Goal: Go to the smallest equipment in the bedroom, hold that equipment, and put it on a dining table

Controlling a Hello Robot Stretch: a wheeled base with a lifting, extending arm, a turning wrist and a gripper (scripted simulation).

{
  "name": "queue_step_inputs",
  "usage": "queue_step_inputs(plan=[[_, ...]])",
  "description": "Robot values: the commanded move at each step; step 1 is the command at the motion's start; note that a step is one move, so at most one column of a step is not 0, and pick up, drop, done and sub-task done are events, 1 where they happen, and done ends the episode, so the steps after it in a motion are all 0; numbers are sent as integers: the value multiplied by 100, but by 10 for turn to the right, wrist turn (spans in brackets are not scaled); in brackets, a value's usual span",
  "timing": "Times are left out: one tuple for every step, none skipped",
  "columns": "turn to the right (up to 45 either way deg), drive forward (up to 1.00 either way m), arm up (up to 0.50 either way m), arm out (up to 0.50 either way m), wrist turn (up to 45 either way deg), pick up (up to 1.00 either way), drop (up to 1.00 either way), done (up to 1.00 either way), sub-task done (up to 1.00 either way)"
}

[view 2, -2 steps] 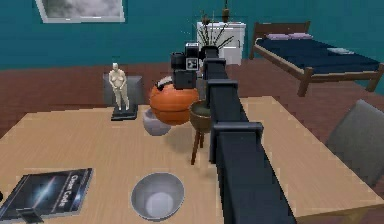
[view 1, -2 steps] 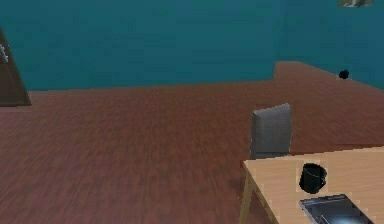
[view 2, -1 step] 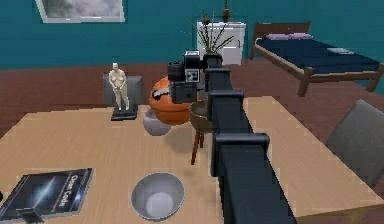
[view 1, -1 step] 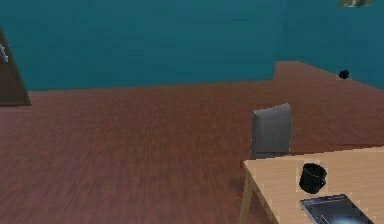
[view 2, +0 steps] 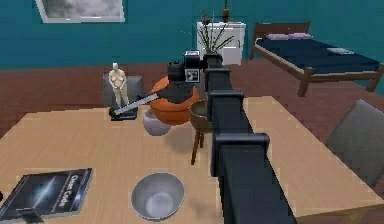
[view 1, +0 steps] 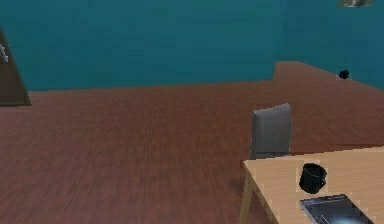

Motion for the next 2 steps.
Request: queue_step_inputs(plan=[[0,0,0,0,-450,0,0,0,0],[0,0,0,0,-270,0,0,0,0]])
